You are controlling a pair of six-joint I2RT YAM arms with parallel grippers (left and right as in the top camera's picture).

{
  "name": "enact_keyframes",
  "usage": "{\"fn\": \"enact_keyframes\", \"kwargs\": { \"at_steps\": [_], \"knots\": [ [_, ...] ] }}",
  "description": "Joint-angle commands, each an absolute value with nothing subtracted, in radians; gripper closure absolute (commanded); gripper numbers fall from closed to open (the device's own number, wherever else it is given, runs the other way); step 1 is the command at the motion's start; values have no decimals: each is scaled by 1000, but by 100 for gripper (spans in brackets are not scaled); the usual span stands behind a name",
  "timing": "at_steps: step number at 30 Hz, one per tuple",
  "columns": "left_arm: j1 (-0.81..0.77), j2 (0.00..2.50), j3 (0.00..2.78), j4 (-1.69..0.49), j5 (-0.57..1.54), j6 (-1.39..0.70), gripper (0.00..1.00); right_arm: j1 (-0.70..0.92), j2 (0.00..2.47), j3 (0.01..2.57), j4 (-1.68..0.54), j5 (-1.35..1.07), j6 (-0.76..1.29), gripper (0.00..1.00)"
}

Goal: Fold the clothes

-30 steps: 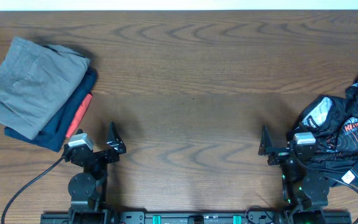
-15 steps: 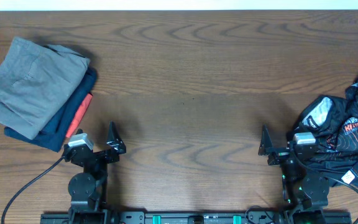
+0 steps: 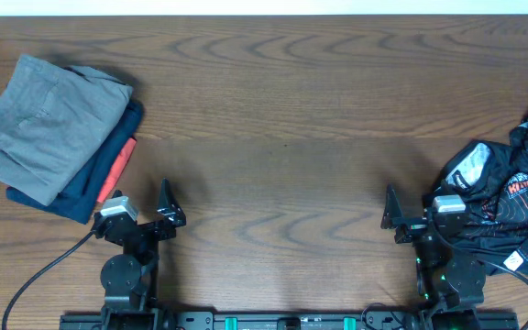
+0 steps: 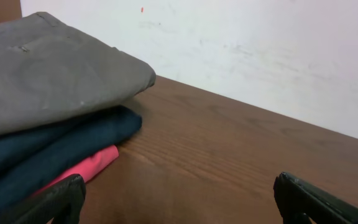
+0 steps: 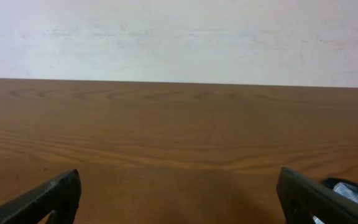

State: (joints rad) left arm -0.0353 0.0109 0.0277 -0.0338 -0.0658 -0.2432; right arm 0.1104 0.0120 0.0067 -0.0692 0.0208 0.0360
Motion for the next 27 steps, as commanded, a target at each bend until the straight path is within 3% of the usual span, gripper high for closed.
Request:
{"fn": "enact_keyframes", "kwargs": {
  "at_steps": [1, 19, 27],
  "knots": [
    [-31, 4, 5, -66, -64, -249, 2, 102, 7, 6, -73, 18, 21, 1],
    [-31, 13, 48, -86, -9, -249, 2, 102, 15, 23, -88, -7, 107, 1],
    [-31, 188, 322, -361, 27, -293, 2, 102, 177, 214, -242, 55, 107, 1]
  ]
}}
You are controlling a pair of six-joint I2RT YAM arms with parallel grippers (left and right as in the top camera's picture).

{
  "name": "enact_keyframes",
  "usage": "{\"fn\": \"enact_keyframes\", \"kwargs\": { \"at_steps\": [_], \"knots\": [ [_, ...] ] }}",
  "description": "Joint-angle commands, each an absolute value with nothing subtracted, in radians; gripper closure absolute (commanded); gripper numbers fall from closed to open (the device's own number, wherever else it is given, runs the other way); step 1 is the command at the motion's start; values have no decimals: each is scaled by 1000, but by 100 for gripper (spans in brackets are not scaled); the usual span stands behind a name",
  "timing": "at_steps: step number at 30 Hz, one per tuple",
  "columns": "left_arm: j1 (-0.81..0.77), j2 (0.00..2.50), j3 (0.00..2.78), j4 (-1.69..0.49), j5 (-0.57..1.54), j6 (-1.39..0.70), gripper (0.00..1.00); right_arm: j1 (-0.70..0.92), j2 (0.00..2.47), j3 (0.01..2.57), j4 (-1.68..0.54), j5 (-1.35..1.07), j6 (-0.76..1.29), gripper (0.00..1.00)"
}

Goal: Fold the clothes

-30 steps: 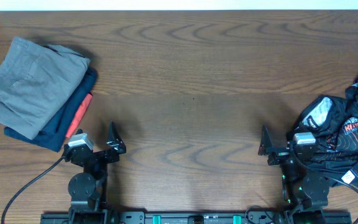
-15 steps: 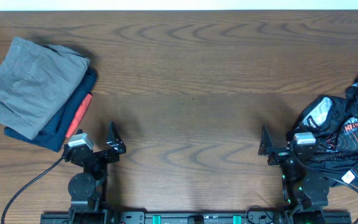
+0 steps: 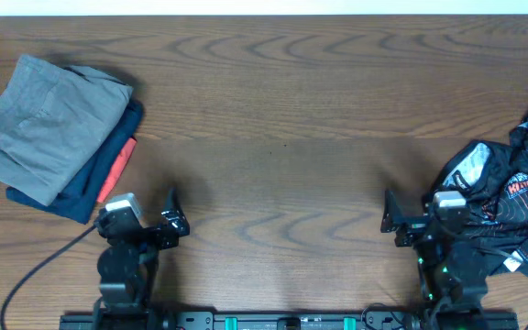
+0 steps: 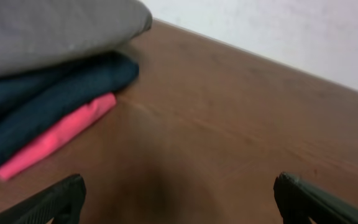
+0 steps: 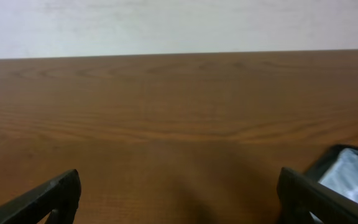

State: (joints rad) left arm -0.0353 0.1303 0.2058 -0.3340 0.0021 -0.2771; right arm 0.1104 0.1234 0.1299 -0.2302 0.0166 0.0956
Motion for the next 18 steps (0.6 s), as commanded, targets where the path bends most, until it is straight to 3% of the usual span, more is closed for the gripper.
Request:
{"fn": "enact_keyframes", "kwargs": {
  "at_steps": [1, 15, 18],
  "knots": [
    [-31, 225, 368, -392, 28, -293, 2, 102, 220, 247, -255, 62, 107, 1],
    [-31, 799, 953, -977, 31, -260, 2, 58, 987, 758, -570, 35, 107, 1],
    [-31, 862, 989, -1012, 31, -260, 2, 56, 1085, 817, -557, 51, 91, 1]
  ]
}}
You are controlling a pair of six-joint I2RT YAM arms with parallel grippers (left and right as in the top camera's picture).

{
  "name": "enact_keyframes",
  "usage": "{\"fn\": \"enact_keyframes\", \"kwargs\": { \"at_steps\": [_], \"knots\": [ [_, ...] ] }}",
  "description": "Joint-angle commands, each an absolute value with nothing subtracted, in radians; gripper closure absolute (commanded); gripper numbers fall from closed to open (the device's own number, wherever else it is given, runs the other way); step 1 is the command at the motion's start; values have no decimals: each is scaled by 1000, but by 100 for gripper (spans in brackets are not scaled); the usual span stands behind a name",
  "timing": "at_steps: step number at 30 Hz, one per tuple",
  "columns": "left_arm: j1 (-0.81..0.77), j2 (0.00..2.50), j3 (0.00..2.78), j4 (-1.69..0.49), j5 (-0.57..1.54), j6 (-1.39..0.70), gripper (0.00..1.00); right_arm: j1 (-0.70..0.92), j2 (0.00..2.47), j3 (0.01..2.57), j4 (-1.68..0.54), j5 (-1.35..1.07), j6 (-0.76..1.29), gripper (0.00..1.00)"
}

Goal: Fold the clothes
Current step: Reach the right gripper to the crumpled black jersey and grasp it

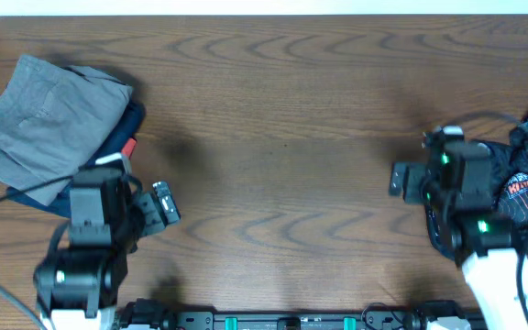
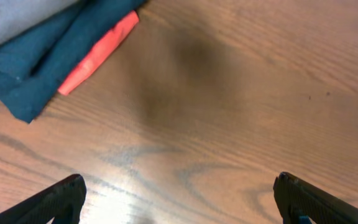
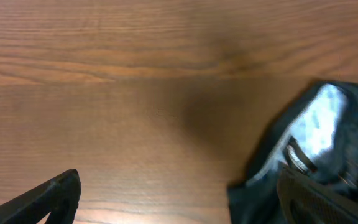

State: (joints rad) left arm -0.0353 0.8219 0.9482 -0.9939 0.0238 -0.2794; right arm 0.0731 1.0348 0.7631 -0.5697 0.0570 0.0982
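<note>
A crumpled black garment with a red logo (image 1: pixel 521 197) lies unfolded at the table's right edge; its silver-lined collar (image 3: pixel 319 127) shows in the right wrist view. My right gripper (image 1: pixel 401 179) hovers open just left of it, looking down, with nothing between the fingers. At the far left sits a folded stack: grey (image 1: pixel 39 124) on top, navy (image 2: pixel 39 59) and red (image 2: pixel 98 53) beneath. My left gripper (image 1: pixel 165 203) hangs open over bare wood right of the stack, holding nothing.
The brown wooden table (image 1: pixel 282 137) stretches between the two piles. A pale wall runs along its far edge (image 1: pixel 264 7). Cables trail from both arms near the front edge.
Both arms have risen from their low position near the front edge and tipped their cameras downward. The right gripper now stands beside the black garment, the left nearer the folded stack.
Both grippers first rested low and open by the front edge, looking across the table at the wall. Then both views had begun tilting down. Now both arms stand raised and forward, looking down on the wood, each next to its pile.
</note>
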Motion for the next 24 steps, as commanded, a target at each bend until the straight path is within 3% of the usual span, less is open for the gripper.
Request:
{"fn": "enact_keyframes", "kwargs": {
  "at_steps": [1, 6, 13, 24],
  "knots": [
    [-31, 876, 989, -1012, 38, -260, 2, 52, 1106, 816, -530, 91, 85, 1],
    [-31, 904, 989, -1012, 38, -260, 2, -36, 1248, 816, -415, 438, 150, 1],
    [-31, 905, 989, -1012, 38, -260, 2, -229, 1511, 816, -186, 411, 138, 1],
    [-31, 907, 988, -1008, 38, -260, 2, -343, 1750, 816, 27, 411, 119, 4]
  ]
}}
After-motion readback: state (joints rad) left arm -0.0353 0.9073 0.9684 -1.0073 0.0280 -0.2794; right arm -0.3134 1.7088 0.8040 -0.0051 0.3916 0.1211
